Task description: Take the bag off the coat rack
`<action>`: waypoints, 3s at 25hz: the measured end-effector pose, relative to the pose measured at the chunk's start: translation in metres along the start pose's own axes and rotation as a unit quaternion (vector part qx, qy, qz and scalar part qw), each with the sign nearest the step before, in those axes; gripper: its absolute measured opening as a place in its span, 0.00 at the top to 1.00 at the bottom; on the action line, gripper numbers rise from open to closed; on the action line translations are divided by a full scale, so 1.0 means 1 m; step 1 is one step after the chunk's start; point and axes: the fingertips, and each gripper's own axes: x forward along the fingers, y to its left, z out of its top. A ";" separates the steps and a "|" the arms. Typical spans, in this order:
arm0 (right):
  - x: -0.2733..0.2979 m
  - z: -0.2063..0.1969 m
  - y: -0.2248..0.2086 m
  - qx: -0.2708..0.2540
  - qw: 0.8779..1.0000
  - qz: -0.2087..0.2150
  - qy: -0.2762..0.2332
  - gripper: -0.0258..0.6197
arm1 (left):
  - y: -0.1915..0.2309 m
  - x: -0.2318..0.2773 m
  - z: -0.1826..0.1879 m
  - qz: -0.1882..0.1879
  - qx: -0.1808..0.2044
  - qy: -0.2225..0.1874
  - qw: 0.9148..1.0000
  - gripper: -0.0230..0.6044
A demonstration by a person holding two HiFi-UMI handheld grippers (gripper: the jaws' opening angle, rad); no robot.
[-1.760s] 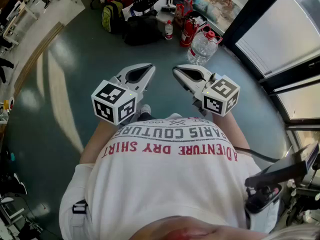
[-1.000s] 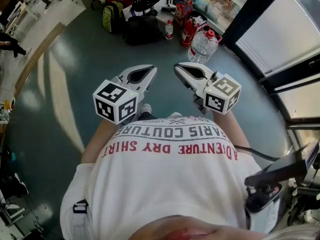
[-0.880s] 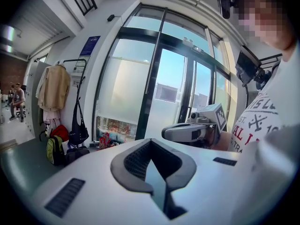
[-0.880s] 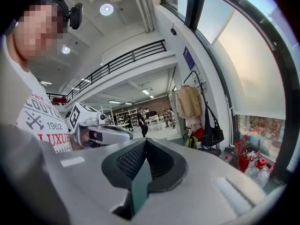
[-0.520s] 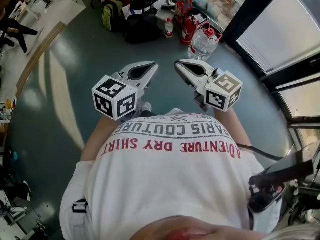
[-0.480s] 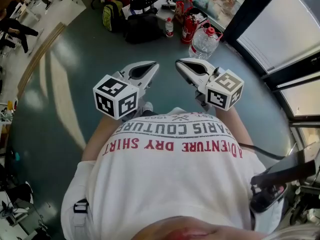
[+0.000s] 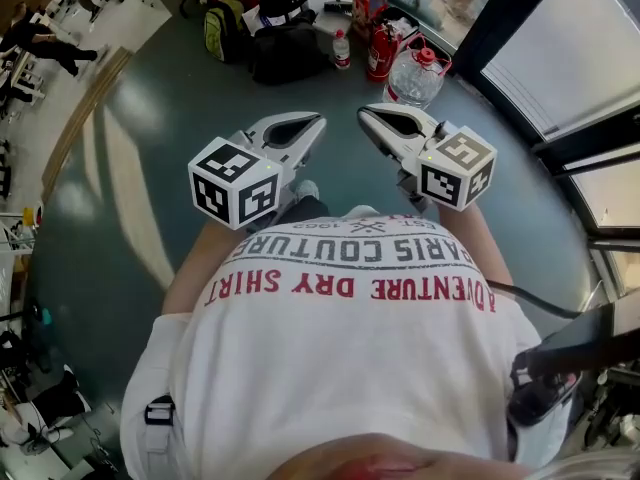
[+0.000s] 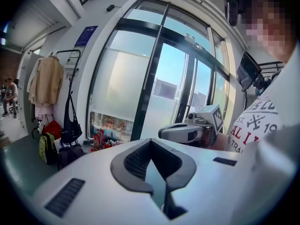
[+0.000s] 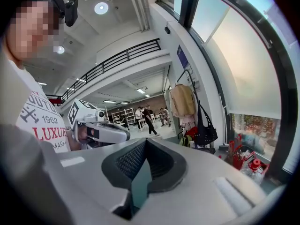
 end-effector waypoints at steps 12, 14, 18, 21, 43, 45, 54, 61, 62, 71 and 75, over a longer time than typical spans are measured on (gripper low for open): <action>0.130 0.011 -0.163 0.056 0.998 -0.034 0.019 0.96 | 0.182 0.101 0.026 -0.027 -0.023 0.017 0.999 0.96; 0.168 0.018 -0.207 0.064 0.997 -0.038 0.023 0.96 | 0.235 0.124 0.036 -0.021 -0.028 0.024 0.999 0.96; 0.266 0.046 -0.293 0.075 0.996 -0.040 0.042 0.96 | 0.358 0.160 0.068 -0.011 -0.048 0.031 0.998 0.96; 0.335 0.086 -0.342 0.075 0.996 -0.040 0.038 0.96 | 0.440 0.175 0.109 -0.021 -0.058 0.018 0.998 0.96; 0.515 0.212 -0.464 0.028 0.999 0.020 0.022 0.96 | 0.645 0.206 0.213 0.052 -0.049 -0.050 0.996 0.96; 0.536 0.217 -0.483 0.025 0.999 0.030 0.026 0.96 | 0.670 0.212 0.217 0.069 -0.068 -0.049 0.994 0.96; 0.595 0.232 -0.599 0.061 0.997 0.036 0.041 0.96 | 0.756 0.293 0.260 0.076 -0.082 -0.056 0.992 0.96; 0.634 0.234 -0.669 0.059 0.997 0.031 0.047 0.96 | 0.813 0.346 0.267 0.066 -0.075 -0.046 0.994 0.96; 0.638 0.234 -0.675 0.059 0.997 0.031 0.049 0.96 | 0.820 0.350 0.268 0.068 -0.075 -0.046 0.994 0.96; 0.662 0.232 -0.706 0.062 0.996 0.035 0.058 0.96 | 0.877 0.373 0.270 0.102 -0.065 -0.036 0.992 0.87; 0.666 0.229 -0.719 0.069 0.995 0.029 0.062 0.96 | 0.904 0.386 0.278 0.115 -0.054 -0.039 0.991 0.77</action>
